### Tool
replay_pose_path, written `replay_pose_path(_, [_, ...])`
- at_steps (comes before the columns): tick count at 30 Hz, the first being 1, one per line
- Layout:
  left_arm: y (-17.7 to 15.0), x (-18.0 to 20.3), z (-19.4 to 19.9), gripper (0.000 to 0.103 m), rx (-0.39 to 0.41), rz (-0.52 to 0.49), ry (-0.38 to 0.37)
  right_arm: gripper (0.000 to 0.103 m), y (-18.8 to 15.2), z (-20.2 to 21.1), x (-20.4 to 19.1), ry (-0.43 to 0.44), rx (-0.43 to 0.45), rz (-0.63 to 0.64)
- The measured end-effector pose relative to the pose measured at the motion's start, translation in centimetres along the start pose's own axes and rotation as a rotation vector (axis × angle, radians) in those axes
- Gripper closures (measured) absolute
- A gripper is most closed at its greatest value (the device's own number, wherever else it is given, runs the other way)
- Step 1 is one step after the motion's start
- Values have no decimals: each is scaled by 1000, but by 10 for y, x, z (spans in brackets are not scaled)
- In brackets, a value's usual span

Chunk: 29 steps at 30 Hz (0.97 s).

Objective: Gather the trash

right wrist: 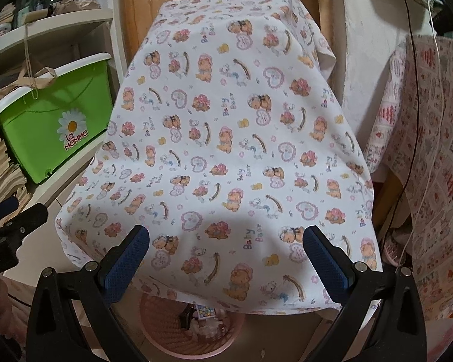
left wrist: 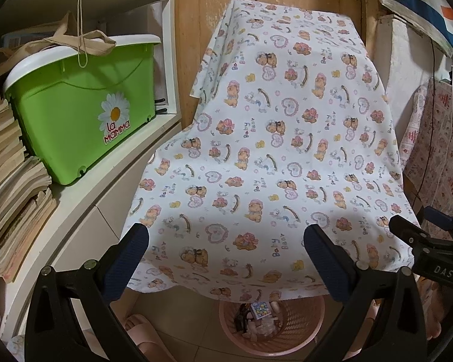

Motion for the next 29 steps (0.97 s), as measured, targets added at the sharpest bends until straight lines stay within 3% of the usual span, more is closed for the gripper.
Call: replay_pose_path(29, [1,2,2,1,5,-20,4,0,-9,-11,3,-24,-37,21])
Point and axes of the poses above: each gripper's, at about its wrist camera, not at the fingertips, and z roughly against the way its jaws point, x to its right, y to its top, the point moved 10 cm from there along -z, roughly the way its jaws point, and after that the axes turned 11 degrees about x, right-handed, at the moved point
